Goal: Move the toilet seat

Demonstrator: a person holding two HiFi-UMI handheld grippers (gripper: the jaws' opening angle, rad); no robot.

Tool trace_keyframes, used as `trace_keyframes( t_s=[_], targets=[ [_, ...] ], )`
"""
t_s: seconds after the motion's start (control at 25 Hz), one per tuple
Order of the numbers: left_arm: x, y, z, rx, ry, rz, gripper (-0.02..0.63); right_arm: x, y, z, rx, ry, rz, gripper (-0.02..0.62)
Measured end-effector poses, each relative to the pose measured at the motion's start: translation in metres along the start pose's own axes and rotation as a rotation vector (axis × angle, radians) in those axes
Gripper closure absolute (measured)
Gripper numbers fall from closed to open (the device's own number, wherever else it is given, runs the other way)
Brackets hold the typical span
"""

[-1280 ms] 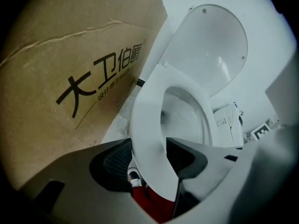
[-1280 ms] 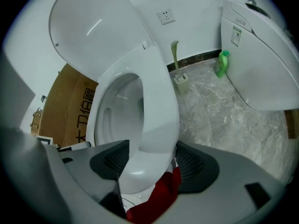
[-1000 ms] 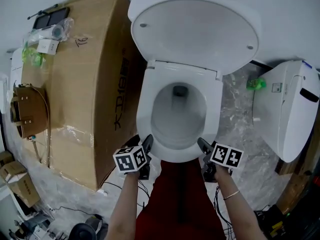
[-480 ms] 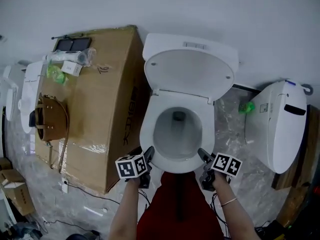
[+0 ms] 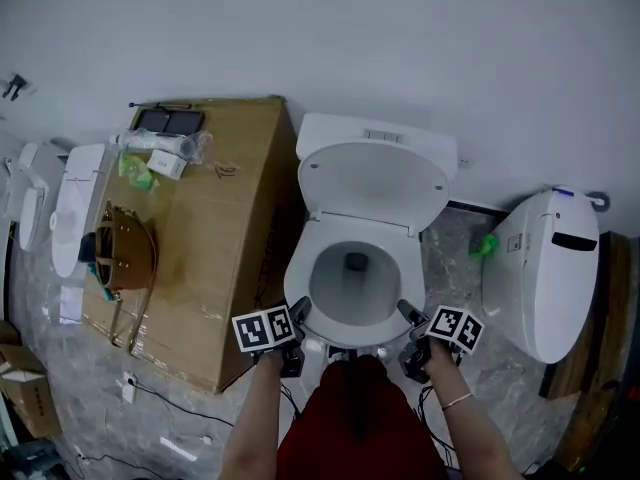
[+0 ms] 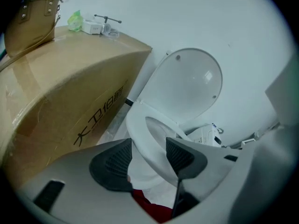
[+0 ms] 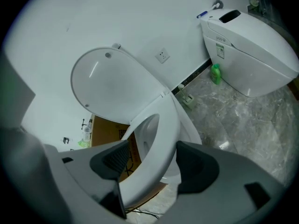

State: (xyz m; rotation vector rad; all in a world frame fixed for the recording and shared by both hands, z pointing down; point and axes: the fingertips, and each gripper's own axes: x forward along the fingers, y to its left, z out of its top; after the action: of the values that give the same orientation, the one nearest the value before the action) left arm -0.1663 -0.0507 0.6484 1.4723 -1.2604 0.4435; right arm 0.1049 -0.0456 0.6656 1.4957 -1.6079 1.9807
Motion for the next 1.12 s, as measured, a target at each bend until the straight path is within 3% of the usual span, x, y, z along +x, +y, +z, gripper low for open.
trace_keyframes(
  t_s=[0.2, 0.44, 0.56, 0.68, 0.84, 1.12],
  targets=[
    [-0.024, -0.008, 0.014, -0.023, -0.049, -0.043, 0.371, -0.005, 0.009, 0.010, 0.000, -0.002, -0.003, 0.290],
    [-0.063, -0.011, 0.022, 0.117, -0.175, -0.002, 0.401, -0.013, 0.027, 0.026, -0.014, -0.023, 0.011, 0.290],
    [-0.059, -0.014, 0.012, 0.172, -0.165, 0.013, 0.448, -0.017, 0.035, 0.034, -0.014, -0.033, 0.030, 0.290],
    [-0.048, -0.034, 0.012, 0.229, -0.146, -0.024, 0.457, -0.021, 0.042, 0.042, -0.026, -0.043, 0.040, 0.290],
    [-0.047, -0.055, 0.031, 0.250, -0.188, -0.057, 0.465, -0.024, 0.051, 0.049, -0.041, -0.052, 0.050, 0.290],
    [-0.052, -0.073, 0.067, 0.353, -0.235, -0.039, 0.479, -0.034, 0.065, 0.065, -0.025, -0.085, 0.104, 0.290]
  ],
)
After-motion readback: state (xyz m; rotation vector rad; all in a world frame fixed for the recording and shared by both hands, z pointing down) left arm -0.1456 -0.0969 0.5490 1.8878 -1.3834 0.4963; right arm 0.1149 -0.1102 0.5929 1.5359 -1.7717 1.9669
